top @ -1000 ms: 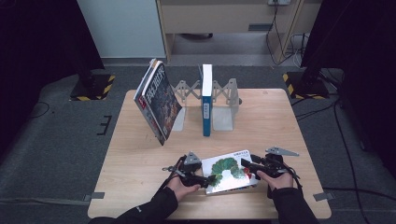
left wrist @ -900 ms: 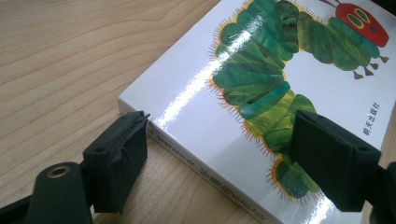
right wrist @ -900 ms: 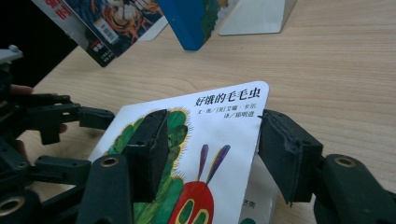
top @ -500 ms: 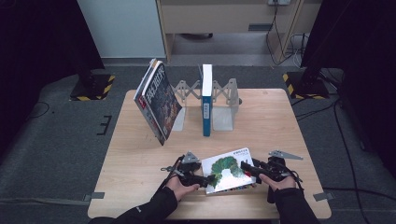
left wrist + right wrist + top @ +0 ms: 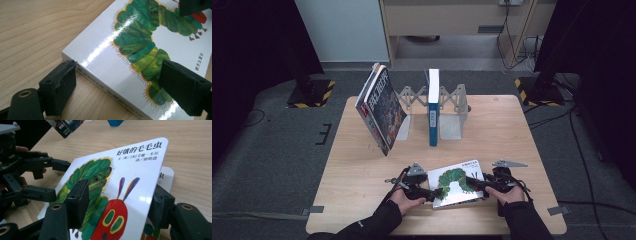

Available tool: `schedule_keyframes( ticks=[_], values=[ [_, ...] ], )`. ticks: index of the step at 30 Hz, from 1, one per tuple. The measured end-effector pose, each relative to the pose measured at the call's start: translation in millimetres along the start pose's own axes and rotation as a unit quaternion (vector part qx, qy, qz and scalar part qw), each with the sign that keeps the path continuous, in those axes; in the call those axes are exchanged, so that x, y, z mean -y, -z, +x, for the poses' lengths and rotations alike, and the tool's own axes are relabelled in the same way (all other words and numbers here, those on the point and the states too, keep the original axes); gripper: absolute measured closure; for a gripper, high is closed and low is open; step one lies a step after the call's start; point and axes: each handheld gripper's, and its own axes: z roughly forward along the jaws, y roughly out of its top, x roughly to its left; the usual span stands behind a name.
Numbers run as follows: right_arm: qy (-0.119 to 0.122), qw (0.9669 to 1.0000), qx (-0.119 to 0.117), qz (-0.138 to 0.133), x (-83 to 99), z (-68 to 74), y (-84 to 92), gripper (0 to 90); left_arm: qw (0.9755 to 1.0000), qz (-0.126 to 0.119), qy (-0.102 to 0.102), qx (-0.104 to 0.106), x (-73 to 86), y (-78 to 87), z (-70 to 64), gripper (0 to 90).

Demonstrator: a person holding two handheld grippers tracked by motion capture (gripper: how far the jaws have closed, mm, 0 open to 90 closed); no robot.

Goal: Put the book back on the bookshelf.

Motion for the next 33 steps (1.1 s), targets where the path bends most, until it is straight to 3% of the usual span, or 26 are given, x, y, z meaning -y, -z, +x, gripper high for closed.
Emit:
schedule_keyframes(
  ticks=[6,13,16,21,33],
  values=[
    [0.001,0.9997,-0.016,0.018,-2.1,1.3,-8.6,46.3,1.0000,0.000,0.000,0.000,0.1,0.1,0.0,12.8],
    [0.005,0.9996,-0.019,0.019,-3.3,-0.7,-7.8,51.3,0.9999,0.008,0.003,-0.007,-0.6,3.2,2.0,15.3],
    [0.007,0.9996,-0.018,0.021,-3.6,-0.6,-7.3,53.6,0.9998,0.007,0.014,-0.009,-1.3,4.8,4.1,16.1],
    [0.010,0.9995,-0.027,0.009,-7.6,0.9,-2.9,60.7,0.9996,-0.001,0.027,-0.005,-3.6,8.2,6.4,17.0],
    [0.052,0.9977,-0.040,-0.015,-15.9,10.2,5.1,71.9,0.9992,-0.014,0.037,0.003,-5.6,10.9,6.8,16.5]
  ],
)
